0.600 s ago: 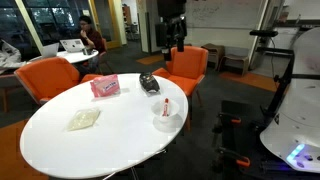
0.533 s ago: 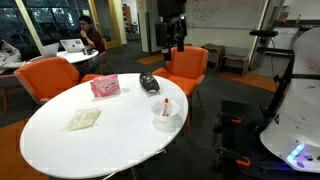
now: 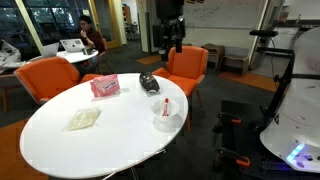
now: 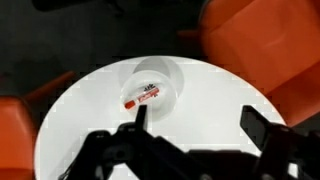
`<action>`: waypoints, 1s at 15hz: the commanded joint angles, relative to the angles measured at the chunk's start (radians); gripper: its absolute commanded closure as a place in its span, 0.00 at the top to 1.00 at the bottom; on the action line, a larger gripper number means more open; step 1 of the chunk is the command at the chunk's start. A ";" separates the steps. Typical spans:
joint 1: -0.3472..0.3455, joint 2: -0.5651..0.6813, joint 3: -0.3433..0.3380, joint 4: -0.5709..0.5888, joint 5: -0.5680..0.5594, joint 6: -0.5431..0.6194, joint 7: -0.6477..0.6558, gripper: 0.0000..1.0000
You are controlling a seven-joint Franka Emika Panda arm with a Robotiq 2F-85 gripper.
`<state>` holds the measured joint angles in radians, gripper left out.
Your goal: Move the bowl to the right
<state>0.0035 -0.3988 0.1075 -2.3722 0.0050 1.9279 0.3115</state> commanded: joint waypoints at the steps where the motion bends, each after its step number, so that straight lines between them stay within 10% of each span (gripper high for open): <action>1: -0.021 0.063 -0.012 -0.010 0.014 0.148 0.060 1.00; 15: 0.007 0.699 -0.112 0.209 -0.164 0.246 0.325 1.00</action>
<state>-0.0386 0.2072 0.0364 -2.2487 -0.1376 2.2168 0.5931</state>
